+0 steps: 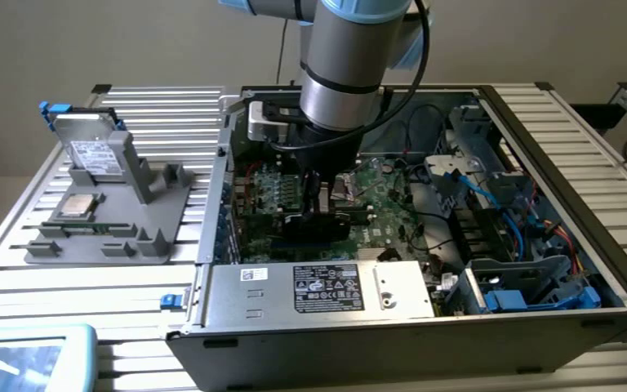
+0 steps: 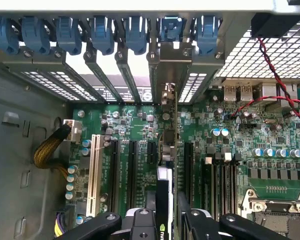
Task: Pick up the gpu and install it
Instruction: 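Insert the gpu into the slot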
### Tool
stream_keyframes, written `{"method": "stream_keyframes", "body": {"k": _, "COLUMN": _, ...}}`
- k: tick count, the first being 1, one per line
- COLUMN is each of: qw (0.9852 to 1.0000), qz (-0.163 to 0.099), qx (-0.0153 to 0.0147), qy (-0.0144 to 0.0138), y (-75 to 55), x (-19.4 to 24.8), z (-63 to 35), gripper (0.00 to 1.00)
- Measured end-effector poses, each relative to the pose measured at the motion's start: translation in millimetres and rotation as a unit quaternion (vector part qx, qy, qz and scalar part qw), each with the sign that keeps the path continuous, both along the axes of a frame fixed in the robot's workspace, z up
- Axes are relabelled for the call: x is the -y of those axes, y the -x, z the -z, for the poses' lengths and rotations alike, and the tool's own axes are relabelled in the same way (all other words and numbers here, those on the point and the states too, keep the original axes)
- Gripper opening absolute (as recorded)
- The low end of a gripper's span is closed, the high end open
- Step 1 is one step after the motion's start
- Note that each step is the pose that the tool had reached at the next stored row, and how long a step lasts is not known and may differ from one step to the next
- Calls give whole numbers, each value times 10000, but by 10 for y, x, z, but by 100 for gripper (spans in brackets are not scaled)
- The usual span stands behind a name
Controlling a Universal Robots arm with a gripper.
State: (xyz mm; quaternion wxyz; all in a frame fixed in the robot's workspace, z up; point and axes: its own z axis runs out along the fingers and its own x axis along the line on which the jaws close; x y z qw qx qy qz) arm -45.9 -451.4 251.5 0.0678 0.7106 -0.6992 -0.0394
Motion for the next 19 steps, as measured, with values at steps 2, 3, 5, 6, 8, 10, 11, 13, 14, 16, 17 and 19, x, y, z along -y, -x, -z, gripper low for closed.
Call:
{"method": "stream_keyframes", "body": {"k": 2, "qw": 10000, "qz": -13, "qx": 0, "qy": 0, "y": 1, "x": 0, "z": 0, "gripper": 27}}
{"method": "stream_keyframes", "body": {"k": 3, "qw": 10000, "qz": -19, "qx": 0, "qy": 0, "y": 0, "x": 0, "z": 0, "gripper": 27}}
{"method": "stream_keyframes", "body": {"k": 5, "qw": 10000, "qz": -32, "qx": 0, "qy": 0, "y": 1, "x": 0, "z": 0, "gripper": 27}}
{"method": "stream_keyframes", "body": {"k": 6, "qw": 10000, "qz": -40, "qx": 1, "qy": 0, "y": 2, "x": 0, "z": 0, "gripper": 27}}
{"method": "stream_keyframes", "body": {"k": 8, "qw": 10000, "qz": -54, "qx": 1, "qy": 1, "y": 5, "x": 0, "z": 1, "gripper": 27}}
{"method": "stream_keyframes", "body": {"k": 10, "qw": 10000, "qz": -66, "qx": 3, "qy": 0, "y": 10, "x": 0, "z": 2, "gripper": 27}}
{"method": "stream_keyframes", "body": {"k": 11, "qw": 10000, "qz": -71, "qx": 3, "qy": 1, "y": 13, "x": 0, "z": 3, "gripper": 27}}
{"method": "stream_keyframes", "body": {"k": 13, "qw": 10000, "qz": -80, "qx": 4, "qy": 1, "y": 18, "x": 0, "z": 4, "gripper": 27}}
{"method": "stream_keyframes", "body": {"k": 14, "qw": 10000, "qz": -81, "qx": 4, "qy": 1, "y": 18, "x": 0, "z": 4, "gripper": 27}}
{"method": "stream_keyframes", "body": {"k": 16, "qw": 10000, "qz": -80, "qx": 4, "qy": 0, "y": 19, "x": 0, "z": 4, "gripper": 27}}
{"method": "stream_keyframes", "body": {"k": 17, "qw": 10000, "qz": -80, "qx": 4, "qy": 0, "y": 19, "x": 0, "z": 5, "gripper": 27}}
{"method": "stream_keyframes", "body": {"k": 19, "qw": 10000, "qz": -81, "qx": 6, "qy": 0, "y": 20, "x": 0, "z": 6, "gripper": 27}}
